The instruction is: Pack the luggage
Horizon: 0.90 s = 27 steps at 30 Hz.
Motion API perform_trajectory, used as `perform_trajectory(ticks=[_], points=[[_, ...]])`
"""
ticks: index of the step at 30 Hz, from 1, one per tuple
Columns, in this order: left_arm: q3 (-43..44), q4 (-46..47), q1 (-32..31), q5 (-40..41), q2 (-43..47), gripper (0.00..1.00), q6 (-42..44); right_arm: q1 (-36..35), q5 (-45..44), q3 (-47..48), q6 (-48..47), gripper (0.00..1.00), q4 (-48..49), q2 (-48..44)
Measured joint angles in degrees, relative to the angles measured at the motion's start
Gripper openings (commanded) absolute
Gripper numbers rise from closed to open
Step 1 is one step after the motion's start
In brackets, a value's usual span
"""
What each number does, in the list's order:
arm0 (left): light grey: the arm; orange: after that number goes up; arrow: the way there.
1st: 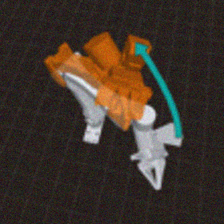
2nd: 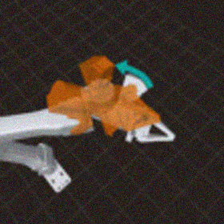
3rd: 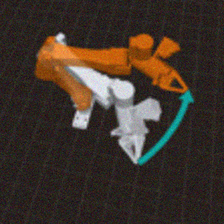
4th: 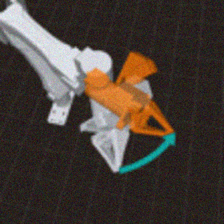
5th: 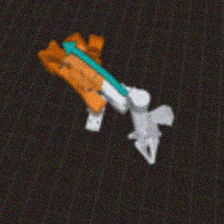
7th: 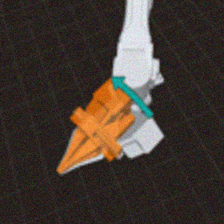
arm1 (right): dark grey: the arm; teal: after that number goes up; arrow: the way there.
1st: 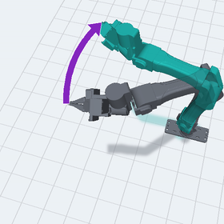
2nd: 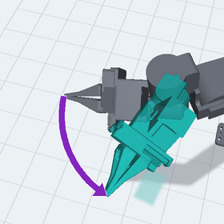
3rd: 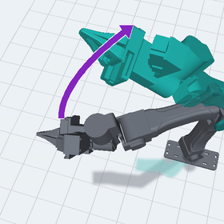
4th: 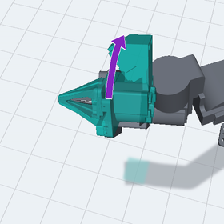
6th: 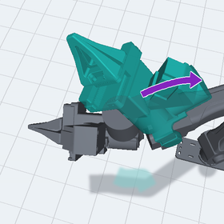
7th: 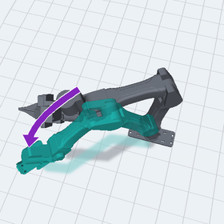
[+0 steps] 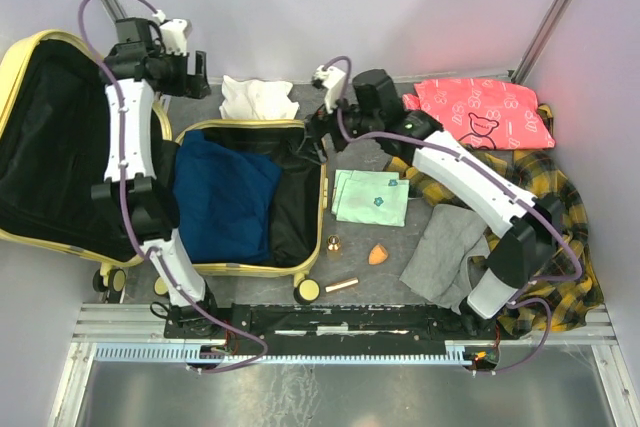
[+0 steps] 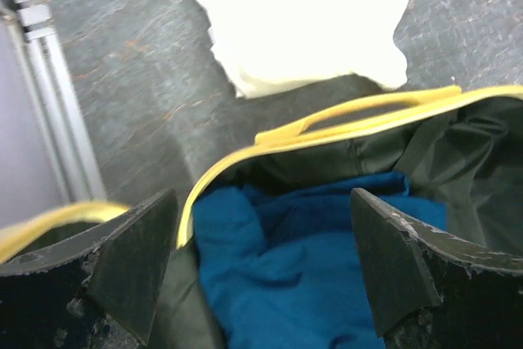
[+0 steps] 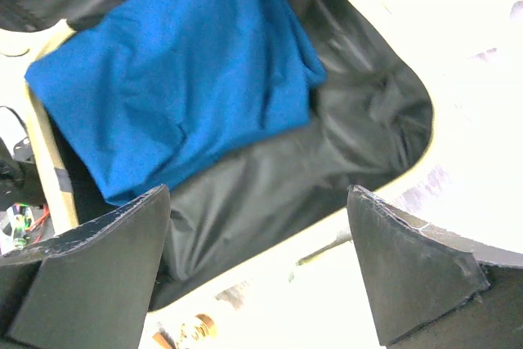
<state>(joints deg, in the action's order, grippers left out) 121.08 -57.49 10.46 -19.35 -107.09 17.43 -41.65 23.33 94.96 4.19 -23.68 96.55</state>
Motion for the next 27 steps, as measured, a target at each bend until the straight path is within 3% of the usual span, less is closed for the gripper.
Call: perform_trajectory(ticks=[7,15,27], points=[[10.2,3.2,-7.3,2.1,-15.5,0.91,-6.0,9.5,-0.9,-6.6,3.4,0.94,-2.0,-4.3],[15.2,8.7,-14.4,6.9,-28.7,0.91,-9.5,17.8,-2.1,-7.4,4.6,0.93,-3.0,-5.1],[18.6,18.1,-16.0,11.8,-41.3,0.90,-13.9,22.5,-3.0,-7.8,5.2,0.93,-3.5,-3.4]])
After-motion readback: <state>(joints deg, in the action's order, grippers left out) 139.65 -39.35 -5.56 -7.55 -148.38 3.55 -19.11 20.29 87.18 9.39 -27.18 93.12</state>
